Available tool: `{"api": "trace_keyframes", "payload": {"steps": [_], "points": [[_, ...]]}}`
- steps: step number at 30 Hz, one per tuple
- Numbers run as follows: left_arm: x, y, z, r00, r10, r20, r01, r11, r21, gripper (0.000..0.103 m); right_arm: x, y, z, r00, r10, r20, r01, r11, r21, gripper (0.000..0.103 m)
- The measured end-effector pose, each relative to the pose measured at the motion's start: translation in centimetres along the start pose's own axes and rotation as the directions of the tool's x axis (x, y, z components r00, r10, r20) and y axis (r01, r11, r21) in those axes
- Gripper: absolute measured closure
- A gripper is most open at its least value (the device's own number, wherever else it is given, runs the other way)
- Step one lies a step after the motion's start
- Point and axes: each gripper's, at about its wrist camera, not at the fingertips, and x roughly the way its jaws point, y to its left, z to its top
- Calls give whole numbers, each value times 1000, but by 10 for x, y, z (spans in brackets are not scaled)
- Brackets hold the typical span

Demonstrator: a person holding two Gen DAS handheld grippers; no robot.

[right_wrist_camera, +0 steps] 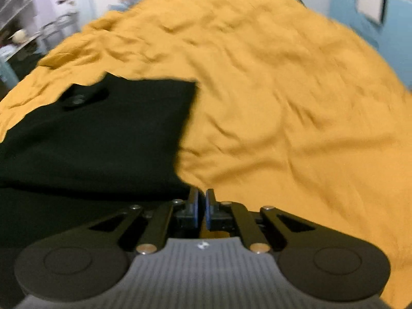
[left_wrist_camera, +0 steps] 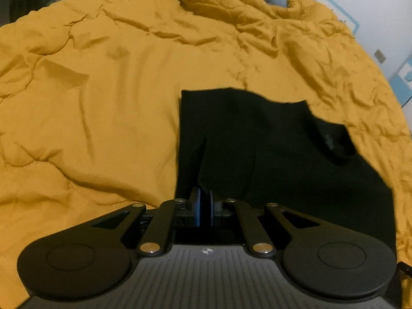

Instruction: Fold small clothes

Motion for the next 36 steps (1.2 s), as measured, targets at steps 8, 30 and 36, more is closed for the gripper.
{"api": "trace_keyframes", "payload": {"steps": [8, 30, 36], "points": [[-33, -4, 5, 1000, -28, -13, 28, 999, 39, 87, -37, -26, -11, 992, 120, 30, -121, 991, 52, 103], [-196, -4, -122, 974, -12, -224, 133, 837, 531, 37, -201, 1, -122, 953, 269, -142, -300, 908, -294, 41], [-196, 19, -165, 936, -2, -351, 193, 838, 510, 30, -207, -2, -168, 934, 275, -228, -334, 898, -287, 29]]}}
